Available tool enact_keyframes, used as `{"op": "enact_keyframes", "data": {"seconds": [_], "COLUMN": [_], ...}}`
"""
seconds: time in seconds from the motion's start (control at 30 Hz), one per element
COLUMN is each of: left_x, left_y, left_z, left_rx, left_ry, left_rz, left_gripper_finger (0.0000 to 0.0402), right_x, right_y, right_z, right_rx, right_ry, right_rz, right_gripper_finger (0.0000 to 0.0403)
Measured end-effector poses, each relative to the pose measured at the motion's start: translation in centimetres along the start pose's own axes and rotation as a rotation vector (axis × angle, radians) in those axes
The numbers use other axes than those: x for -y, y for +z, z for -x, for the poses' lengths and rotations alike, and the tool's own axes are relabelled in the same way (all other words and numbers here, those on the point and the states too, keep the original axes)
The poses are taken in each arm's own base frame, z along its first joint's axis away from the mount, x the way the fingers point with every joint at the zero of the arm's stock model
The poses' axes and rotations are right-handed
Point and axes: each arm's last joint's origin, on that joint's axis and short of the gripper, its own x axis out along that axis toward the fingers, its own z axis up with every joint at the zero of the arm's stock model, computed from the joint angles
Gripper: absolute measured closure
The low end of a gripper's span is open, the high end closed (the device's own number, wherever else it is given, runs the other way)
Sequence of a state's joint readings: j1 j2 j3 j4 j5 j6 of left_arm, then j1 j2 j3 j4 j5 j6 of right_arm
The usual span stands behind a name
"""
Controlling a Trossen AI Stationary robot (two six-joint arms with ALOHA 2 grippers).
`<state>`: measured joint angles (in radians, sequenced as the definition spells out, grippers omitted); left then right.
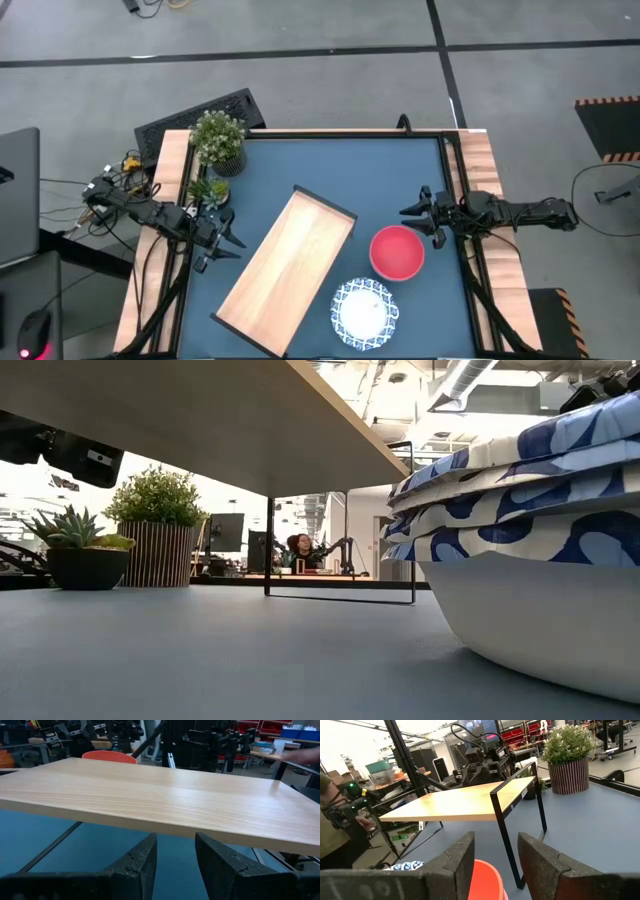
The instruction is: Place and stack bowls onto a shelf
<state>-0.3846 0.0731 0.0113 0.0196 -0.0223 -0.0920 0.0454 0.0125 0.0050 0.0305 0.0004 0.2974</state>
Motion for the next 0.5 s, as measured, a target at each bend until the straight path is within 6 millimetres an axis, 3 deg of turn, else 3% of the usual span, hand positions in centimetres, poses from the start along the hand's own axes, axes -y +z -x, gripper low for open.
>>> {"op": "enact_keyframes", "data": {"seconds": [0.5], "left_x": [-0.02], "left_y": [0.03], "left_z": [0.00], "left_rx": [0.003], "left_ry": [0.009], "left_rz": [0.034], "left_gripper_finger": [0.0281], "right_x": [0.04], "right_y": [0.02], "right_z": [0.00], "right_rx": [0.003], "right_ry": [-0.010], "right_rz": [0.018], "right_gripper_finger": [0.0226]}}
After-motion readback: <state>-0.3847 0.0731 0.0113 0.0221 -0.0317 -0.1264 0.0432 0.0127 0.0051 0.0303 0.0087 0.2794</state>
